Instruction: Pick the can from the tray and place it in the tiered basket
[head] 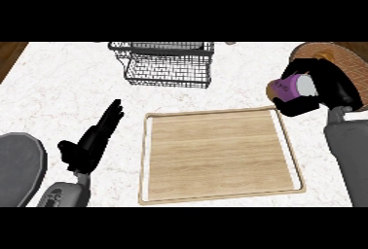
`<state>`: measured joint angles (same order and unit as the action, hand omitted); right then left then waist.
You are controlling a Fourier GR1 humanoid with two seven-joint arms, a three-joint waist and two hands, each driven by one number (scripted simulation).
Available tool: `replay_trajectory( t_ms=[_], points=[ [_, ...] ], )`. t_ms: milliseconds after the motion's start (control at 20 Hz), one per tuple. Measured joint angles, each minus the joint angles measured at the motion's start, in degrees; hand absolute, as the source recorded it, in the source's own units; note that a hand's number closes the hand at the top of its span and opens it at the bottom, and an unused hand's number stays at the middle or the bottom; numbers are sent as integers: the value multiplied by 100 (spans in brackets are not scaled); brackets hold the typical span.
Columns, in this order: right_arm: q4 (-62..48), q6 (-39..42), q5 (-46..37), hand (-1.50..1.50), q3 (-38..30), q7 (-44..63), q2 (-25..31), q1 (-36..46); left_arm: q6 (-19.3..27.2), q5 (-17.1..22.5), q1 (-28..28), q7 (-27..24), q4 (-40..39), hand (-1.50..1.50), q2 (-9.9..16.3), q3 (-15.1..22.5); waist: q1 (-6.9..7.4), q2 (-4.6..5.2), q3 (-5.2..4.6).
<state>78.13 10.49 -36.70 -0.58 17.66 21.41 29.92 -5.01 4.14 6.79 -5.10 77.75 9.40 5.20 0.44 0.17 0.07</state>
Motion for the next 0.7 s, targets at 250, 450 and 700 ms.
replay_trajectory(
  t_ms=[250, 450, 700],
  points=[
    [69, 37, 295, 150, -258, 43, -124, 803, 32, -87, -18, -32, -22, 0, -83, 45, 9, -12, -6],
    [7, 260, 448, 150, -315, 501, -285, 1595, 79, -162, -99, 5, 91, 0, -154, 98, 16, -18, -9],
    [-671, 245, 470, 150, -425, 1160, -576, 2904, 41, -165, 71, 11, -41, 0, -174, 37, 62, -4, -12]
  ],
)
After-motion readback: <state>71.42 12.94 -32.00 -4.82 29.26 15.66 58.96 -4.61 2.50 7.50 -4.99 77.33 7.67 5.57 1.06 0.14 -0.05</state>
